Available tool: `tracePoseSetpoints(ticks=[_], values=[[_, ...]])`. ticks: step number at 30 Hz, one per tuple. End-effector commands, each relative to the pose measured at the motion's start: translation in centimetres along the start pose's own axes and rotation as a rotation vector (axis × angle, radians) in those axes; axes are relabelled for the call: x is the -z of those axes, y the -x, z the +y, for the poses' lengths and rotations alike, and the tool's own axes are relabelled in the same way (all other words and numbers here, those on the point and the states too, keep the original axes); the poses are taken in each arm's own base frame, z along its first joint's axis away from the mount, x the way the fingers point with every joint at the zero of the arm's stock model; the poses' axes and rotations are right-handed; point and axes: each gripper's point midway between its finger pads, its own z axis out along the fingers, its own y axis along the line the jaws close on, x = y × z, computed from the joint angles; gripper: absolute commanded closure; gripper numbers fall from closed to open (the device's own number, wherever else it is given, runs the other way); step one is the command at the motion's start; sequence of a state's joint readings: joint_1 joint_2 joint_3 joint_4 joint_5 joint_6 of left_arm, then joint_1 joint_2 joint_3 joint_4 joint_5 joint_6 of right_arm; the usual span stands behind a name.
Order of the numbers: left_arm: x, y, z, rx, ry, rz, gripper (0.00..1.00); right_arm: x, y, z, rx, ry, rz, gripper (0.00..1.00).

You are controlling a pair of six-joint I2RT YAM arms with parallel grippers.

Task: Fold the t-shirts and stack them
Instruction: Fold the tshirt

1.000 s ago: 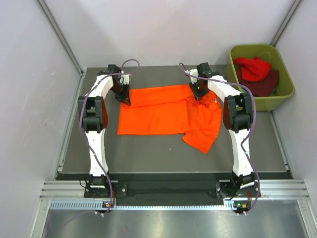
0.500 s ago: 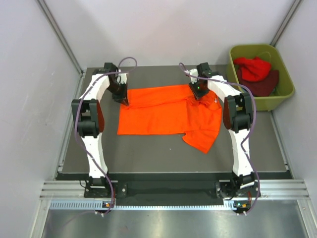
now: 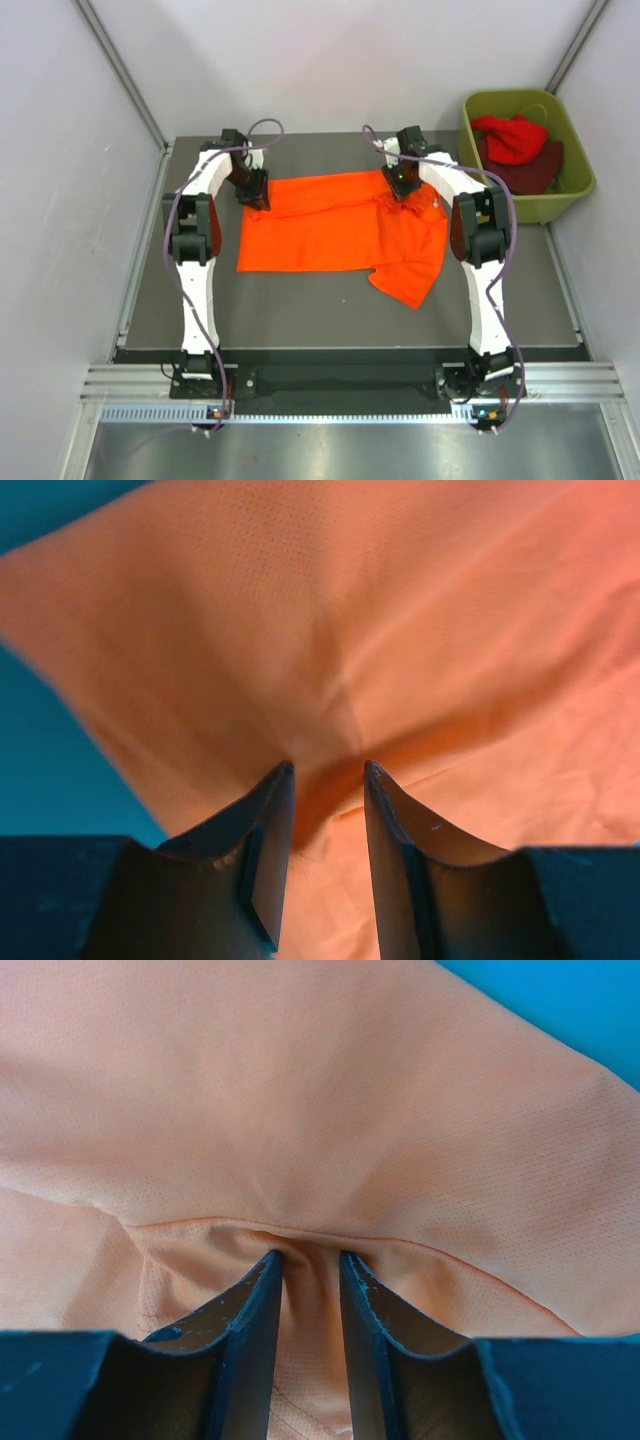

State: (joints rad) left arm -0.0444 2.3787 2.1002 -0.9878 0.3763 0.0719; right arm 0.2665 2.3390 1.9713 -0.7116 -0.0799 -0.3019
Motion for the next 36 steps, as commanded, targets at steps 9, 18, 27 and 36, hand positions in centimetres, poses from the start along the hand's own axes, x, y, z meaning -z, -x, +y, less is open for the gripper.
tracePoseSetpoints(ticks=[9, 18, 27, 36], values=[[-1.8, 1.0, 0.5, -0.013, 0.015, -0.004, 0.61, 5.7, 2.7, -5.0, -0.117, -0.077, -0.138, 0.68], [-1.7, 0.8, 2.7, 0.009, 0.064, -0.003, 0.62, 6.5, -0.7, -8.2, -0.176, -0.075, -0.087, 0.67], [-1.8, 1.3, 4.1, 0.015, 0.099, -0.016, 0.62, 3.8, -0.7, -7.4, -0.178, -0.026, -0.070, 0.67], [-3.2, 1.4, 5.0, 0.027, 0.122, -0.011, 0.62, 0.5, -2.8, -8.5, -0.203, -0.090, 0.010, 0.67]])
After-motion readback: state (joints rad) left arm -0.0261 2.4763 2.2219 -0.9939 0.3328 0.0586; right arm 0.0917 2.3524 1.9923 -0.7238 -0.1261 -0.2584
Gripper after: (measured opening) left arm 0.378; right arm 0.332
